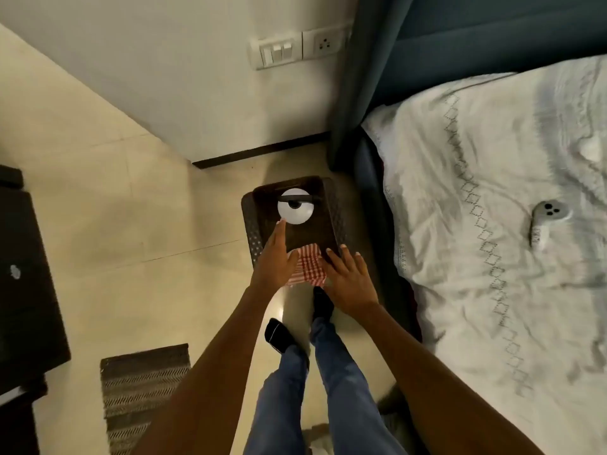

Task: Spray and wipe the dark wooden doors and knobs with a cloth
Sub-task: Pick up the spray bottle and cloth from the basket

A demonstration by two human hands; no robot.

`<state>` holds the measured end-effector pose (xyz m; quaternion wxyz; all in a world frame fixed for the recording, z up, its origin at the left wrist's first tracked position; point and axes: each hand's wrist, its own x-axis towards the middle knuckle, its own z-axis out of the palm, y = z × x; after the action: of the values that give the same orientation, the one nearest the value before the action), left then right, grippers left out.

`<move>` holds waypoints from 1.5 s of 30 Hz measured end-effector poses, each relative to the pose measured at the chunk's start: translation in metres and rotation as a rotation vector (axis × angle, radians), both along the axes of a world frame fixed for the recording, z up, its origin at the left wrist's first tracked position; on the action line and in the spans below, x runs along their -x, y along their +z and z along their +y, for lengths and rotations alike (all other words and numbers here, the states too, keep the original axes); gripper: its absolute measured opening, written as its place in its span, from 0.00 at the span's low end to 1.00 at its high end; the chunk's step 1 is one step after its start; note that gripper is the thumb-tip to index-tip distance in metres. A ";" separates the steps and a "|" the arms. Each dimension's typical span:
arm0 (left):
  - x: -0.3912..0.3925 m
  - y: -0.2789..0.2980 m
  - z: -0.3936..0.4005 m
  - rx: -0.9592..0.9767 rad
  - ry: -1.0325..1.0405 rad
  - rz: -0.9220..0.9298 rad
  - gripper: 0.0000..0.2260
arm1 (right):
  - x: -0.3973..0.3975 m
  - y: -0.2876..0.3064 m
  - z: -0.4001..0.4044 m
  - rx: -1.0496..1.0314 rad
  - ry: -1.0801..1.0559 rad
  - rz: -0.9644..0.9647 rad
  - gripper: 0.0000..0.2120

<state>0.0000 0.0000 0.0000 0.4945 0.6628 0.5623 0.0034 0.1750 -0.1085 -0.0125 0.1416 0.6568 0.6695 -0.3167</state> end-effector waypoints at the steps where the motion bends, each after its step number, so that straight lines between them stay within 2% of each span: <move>1: -0.001 -0.005 0.001 -0.007 0.027 0.000 0.35 | -0.001 -0.006 0.005 -0.020 0.038 0.000 0.33; 8: 0.017 -0.024 0.006 0.034 0.067 0.081 0.35 | 0.001 -0.024 0.015 -0.131 0.106 0.033 0.25; 12: 0.017 -0.021 0.004 0.059 0.067 0.086 0.34 | -0.004 -0.022 0.013 -0.224 0.146 0.077 0.24; 16: 0.013 -0.010 0.007 0.087 0.052 0.073 0.27 | -0.012 -0.018 0.011 -0.331 0.122 0.177 0.19; 19: 0.014 0.013 0.002 0.182 -0.038 -0.009 0.21 | -0.018 -0.005 0.010 -0.405 -0.095 0.293 0.19; 22: 0.008 0.037 -0.006 0.237 -0.147 -0.032 0.21 | -0.025 0.016 0.012 -0.397 -0.335 0.448 0.19; 26: -0.008 0.055 -0.003 0.260 0.052 -0.006 0.18 | -0.022 0.045 0.020 -0.219 -0.838 0.821 0.14; 28: -0.019 0.059 -0.001 0.346 0.184 -0.104 0.15 | -0.023 0.057 0.029 -0.081 -1.107 0.995 0.11; 30: -0.028 0.057 0.000 0.396 0.293 -0.213 0.11 | -0.031 0.065 0.039 0.133 -1.199 1.058 0.12; 32: -0.034 0.055 0.002 0.431 0.373 -0.251 0.15 | -0.040 0.064 0.043 0.308 -1.149 1.077 0.23; 34: -0.035 0.049 0.005 0.425 0.369 -0.209 0.19 | -0.046 0.056 0.040 0.344 -1.123 1.062 0.29; 36: -0.034 0.038 0.008 0.354 0.358 -0.167 0.21 | -0.048 0.051 0.034 0.253 -1.138 0.999 0.27; 38: -0.033 0.029 0.011 0.273 0.438 -0.145 0.24 | -0.049 0.050 0.026 0.124 -1.198 0.962 0.25; 40: -0.035 0.019 0.020 0.229 0.545 -0.132 0.33 | -0.050 0.052 0.018 0.012 -1.280 0.969 0.23; 42: -0.039 0.007 0.033 0.158 0.538 -0.087 0.41 | -0.051 0.052 0.014 -0.065 -1.341 0.945 0.23; 45: -0.050 -0.006 0.055 0.078 0.527 -0.102 0.40 | -0.051 0.049 0.012 -0.113 -1.355 0.898 0.25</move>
<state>0.0496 0.0553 -0.0061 0.5294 0.4729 0.6895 0.1438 0.2261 -0.0964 0.0361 -0.3960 0.7358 0.1348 -0.5325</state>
